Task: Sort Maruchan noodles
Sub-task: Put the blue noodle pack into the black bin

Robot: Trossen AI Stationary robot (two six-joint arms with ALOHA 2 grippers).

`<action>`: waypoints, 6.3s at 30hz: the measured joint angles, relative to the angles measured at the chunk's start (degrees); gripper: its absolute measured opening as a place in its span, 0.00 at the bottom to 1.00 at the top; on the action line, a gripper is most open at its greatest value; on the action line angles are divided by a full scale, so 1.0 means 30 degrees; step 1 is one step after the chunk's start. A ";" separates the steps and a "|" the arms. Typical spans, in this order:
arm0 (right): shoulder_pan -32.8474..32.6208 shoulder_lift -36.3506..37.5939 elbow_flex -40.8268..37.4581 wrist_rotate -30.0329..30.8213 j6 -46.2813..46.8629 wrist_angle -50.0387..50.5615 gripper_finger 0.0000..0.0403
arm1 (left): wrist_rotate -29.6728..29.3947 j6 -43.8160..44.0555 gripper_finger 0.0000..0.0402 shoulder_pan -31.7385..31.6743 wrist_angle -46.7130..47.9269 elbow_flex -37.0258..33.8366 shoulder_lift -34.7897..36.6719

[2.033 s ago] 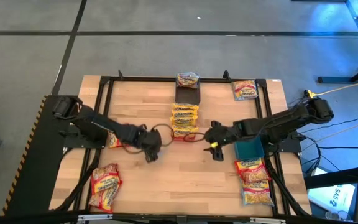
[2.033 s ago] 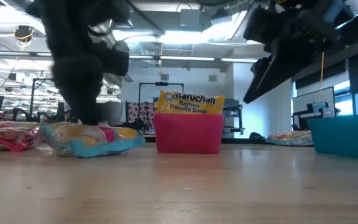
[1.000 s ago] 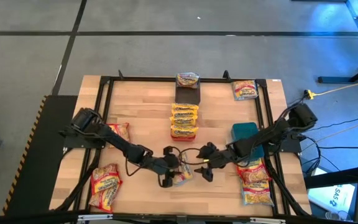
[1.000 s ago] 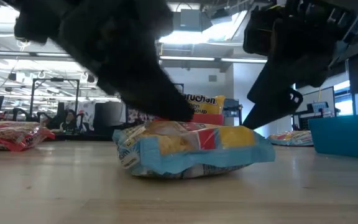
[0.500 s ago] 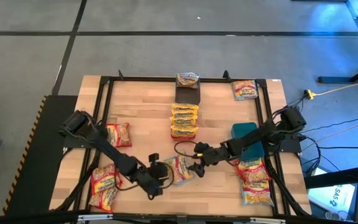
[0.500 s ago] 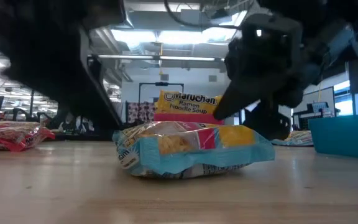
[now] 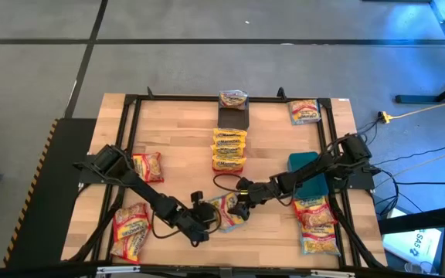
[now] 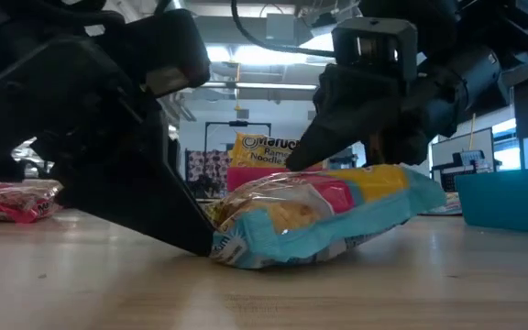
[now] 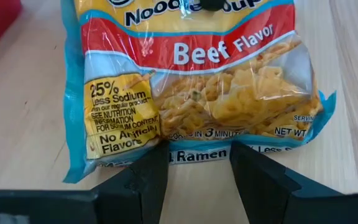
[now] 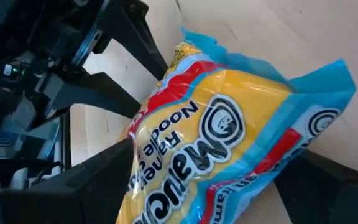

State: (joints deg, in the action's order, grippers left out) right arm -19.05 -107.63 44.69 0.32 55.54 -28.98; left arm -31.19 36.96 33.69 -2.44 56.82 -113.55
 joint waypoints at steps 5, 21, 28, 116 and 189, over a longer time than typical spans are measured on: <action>-0.0015 -0.0433 0.0000 0.0049 -0.0004 -0.0531 0.83 | -0.0350 -0.0017 0.42 -0.0034 -0.0319 -0.0029 -0.0010; -0.0022 -0.1566 0.0021 -0.0374 -0.0626 -0.3677 0.57 | -0.0419 -0.1061 0.42 -0.0353 -0.1273 -0.0066 -0.0061; -0.0014 -0.1566 0.0029 -0.0749 -0.2839 -0.3668 0.30 | 0.1301 -0.1375 0.42 -0.0321 -0.0352 -0.0080 0.0872; 1.7362 -0.6302 2.0640 -0.0139 -3.4137 2.5290 0.18 | 0.1205 -0.5877 0.42 -0.5858 -0.9076 -0.9384 0.7647; 1.7308 -0.6443 2.3045 0.3920 -3.2033 2.7449 0.53 | 0.2318 -0.6467 0.42 -0.6186 -0.9258 -0.9384 0.7640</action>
State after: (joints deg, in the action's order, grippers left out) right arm 32.87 -126.96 113.82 12.08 -40.56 53.37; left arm -24.23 17.56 15.14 -30.22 28.67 -90.63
